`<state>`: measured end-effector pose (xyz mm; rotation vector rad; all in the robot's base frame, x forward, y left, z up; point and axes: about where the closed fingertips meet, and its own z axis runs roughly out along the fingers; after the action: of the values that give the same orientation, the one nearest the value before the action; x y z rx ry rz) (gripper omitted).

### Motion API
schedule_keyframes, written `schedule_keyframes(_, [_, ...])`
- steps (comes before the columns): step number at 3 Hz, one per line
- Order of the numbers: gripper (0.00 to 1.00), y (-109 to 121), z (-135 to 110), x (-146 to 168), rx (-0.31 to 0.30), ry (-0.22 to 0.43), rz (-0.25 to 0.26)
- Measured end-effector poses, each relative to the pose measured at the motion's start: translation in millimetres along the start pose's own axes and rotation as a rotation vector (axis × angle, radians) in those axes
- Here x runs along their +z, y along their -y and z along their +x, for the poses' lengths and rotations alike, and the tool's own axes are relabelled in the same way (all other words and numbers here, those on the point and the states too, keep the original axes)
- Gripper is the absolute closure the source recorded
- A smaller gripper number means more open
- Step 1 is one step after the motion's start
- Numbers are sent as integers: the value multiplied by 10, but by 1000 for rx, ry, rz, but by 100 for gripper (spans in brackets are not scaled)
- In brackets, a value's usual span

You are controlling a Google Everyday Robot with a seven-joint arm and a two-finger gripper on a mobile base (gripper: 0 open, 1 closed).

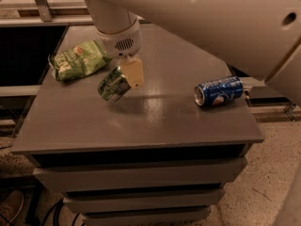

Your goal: Place green can upright

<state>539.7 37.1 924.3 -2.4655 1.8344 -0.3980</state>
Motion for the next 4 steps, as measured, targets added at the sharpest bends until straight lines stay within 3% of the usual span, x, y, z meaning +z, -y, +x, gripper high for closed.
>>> schedule_keyframes(2, [100,10,-19,-27,-202,-80,55])
schedule_keyframes(4, [100,83,48,-3,-341,-176,85])
